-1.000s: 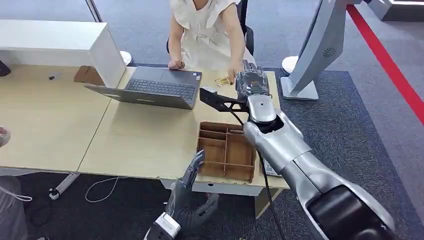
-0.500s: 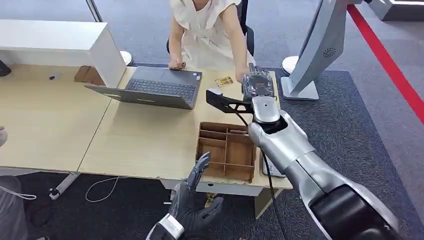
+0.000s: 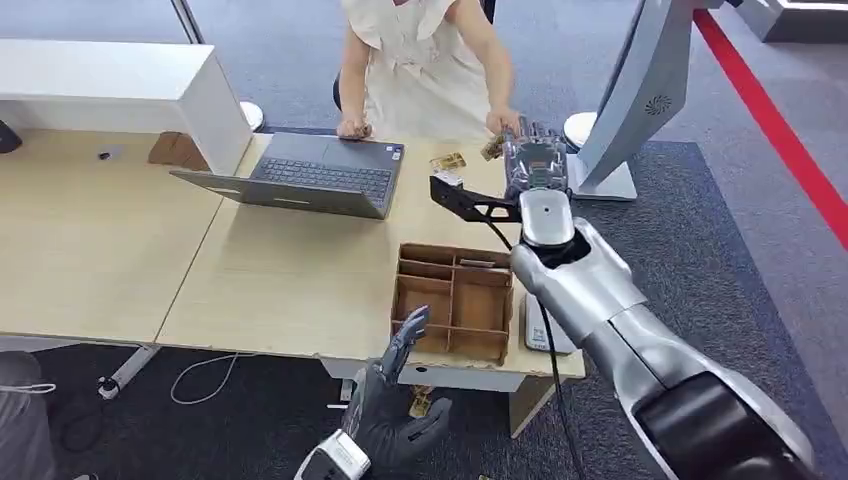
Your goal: Pass the card to the sensor for recognition and then transmit it.
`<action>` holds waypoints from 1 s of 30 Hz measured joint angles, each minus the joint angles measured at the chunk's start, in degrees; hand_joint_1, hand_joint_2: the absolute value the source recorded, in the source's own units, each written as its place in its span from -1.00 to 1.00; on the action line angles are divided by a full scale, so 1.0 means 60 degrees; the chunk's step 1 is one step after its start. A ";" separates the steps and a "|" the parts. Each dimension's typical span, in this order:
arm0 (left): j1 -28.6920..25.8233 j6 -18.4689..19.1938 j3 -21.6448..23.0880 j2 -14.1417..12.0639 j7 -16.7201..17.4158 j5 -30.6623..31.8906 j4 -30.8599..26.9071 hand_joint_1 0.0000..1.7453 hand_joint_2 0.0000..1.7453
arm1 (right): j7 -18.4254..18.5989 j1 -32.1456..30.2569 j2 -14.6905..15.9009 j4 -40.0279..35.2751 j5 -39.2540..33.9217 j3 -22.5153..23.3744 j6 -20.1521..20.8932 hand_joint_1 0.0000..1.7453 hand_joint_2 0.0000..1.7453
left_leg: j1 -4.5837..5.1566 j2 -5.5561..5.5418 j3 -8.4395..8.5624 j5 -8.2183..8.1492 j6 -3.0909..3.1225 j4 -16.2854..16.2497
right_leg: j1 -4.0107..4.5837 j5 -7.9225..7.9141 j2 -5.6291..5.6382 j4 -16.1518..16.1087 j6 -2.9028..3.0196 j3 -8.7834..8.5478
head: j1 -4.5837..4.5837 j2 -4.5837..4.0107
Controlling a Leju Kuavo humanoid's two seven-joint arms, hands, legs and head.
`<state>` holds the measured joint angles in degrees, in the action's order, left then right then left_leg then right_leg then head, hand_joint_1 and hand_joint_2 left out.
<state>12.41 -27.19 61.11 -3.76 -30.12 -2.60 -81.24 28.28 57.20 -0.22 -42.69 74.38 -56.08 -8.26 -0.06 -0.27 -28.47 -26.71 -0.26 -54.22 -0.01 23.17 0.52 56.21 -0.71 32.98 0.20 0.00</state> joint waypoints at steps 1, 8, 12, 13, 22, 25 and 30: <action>0.0008 -0.0007 0.0000 0.0015 0.0000 0.0000 0.0018 -1.00 1.00 | 0.0004 -0.0039 0.0036 -0.0073 -0.0022 0.0051 -0.0219 -1.00 1.00 | 0.0000 -0.0001 0.0002 0.0001 0.0000 -0.0001 | 0.0000 -0.0001 0.0000 0.0000 0.0000 0.0000 | 0.0000 0.0000; -0.0026 -0.0429 -0.0098 0.0062 -0.0124 0.0106 0.0069 -1.00 1.00 | -0.0524 -0.0712 0.0451 -0.1452 -0.0812 0.0688 -0.2436 -1.00 1.00 | -0.0001 -0.0002 0.0003 0.0000 0.0000 -0.0002 | 0.0001 0.0000 0.0001 0.0001 0.0000 -0.0001 | 0.0000 0.0000; -0.0125 -0.0952 -0.0262 0.0062 -0.0114 0.0308 0.0004 -1.00 1.00 | -0.1072 -0.1519 0.0709 -0.2566 -0.1982 0.1127 -0.3605 -1.00 1.00 | -0.0001 -0.0003 0.0002 -0.0001 0.0000 -0.0001 | 0.0001 0.0001 0.0001 0.0000 0.0000 -0.0003 | 0.0000 0.0000; -0.0170 -0.1052 -0.0324 0.0058 -0.0051 0.0390 -0.0047 -1.00 1.00 | -0.1212 -0.1756 0.0765 -0.2848 -0.2346 0.1224 -0.3823 -1.00 1.00 | -0.0001 -0.0005 0.0001 -0.0001 0.0000 -0.0001 | 0.0001 0.0001 0.0001 0.0000 0.0000 -0.0002 | 0.0000 0.0000; -0.0568 -0.1650 -0.0732 -0.0124 0.0350 0.0670 -0.0564 -1.00 1.00 | -0.2630 -0.4068 0.1366 -0.5277 -0.4932 0.1755 -0.5038 -1.00 1.00 | -0.0002 -0.0004 -0.0003 -0.0003 0.0002 0.0000 | 0.0001 0.0001 0.0001 -0.0003 0.0000 -0.0002 | 0.0000 0.0000; -0.0660 -0.1723 -0.0819 -0.0153 0.0379 0.0674 -0.0678 -1.00 1.00 | -0.2725 -0.4463 0.1544 -0.5875 -0.5063 0.1843 -0.5052 -1.00 1.00 | -0.0002 -0.0003 0.0000 -0.0003 0.0002 0.0000 | 0.0002 0.0001 0.0002 -0.0004 0.0000 -0.0003 | -0.0004 0.0000; -0.0773 -0.1887 -0.0863 -0.0252 0.0474 0.0689 -0.0900 -1.00 1.00 | -0.2900 -0.5233 0.1822 -0.6640 -0.5271 0.1883 -0.5049 -1.00 1.00 | -0.0002 -0.0004 -0.0004 -0.0002 0.0003 0.0001 | 0.0001 0.0001 0.0001 -0.0004 0.0000 -0.0003 | 0.0000 0.0000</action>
<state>7.77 -38.51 55.93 -5.27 -27.28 1.53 -86.64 10.88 25.80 10.71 -82.53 42.75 -44.78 -38.56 -0.07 -0.30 -28.49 -26.73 -0.25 -54.21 0.00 23.17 0.52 56.19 -0.71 32.96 0.20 0.00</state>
